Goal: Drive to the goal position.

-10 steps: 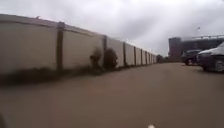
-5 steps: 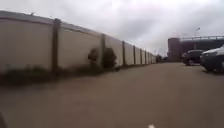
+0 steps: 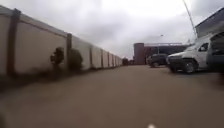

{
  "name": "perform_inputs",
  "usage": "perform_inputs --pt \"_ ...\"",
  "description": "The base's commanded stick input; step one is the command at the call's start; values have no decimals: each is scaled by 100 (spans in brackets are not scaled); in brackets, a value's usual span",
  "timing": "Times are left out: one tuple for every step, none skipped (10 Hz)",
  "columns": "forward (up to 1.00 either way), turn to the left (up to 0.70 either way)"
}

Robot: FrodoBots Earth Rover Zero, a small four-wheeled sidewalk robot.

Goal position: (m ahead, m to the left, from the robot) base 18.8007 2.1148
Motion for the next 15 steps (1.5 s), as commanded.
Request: perform_inputs --pt "70 0" --pt "70 0" --pt "70 0" --pt "70 0" --pt "70 0" --pt "70 0" --pt "70 2" --pt "70 3" --pt "70 5" --pt "70 13" --pt "70 4" --pt "70 0" --pt "70 0" --pt "70 0" --pt "70 0"
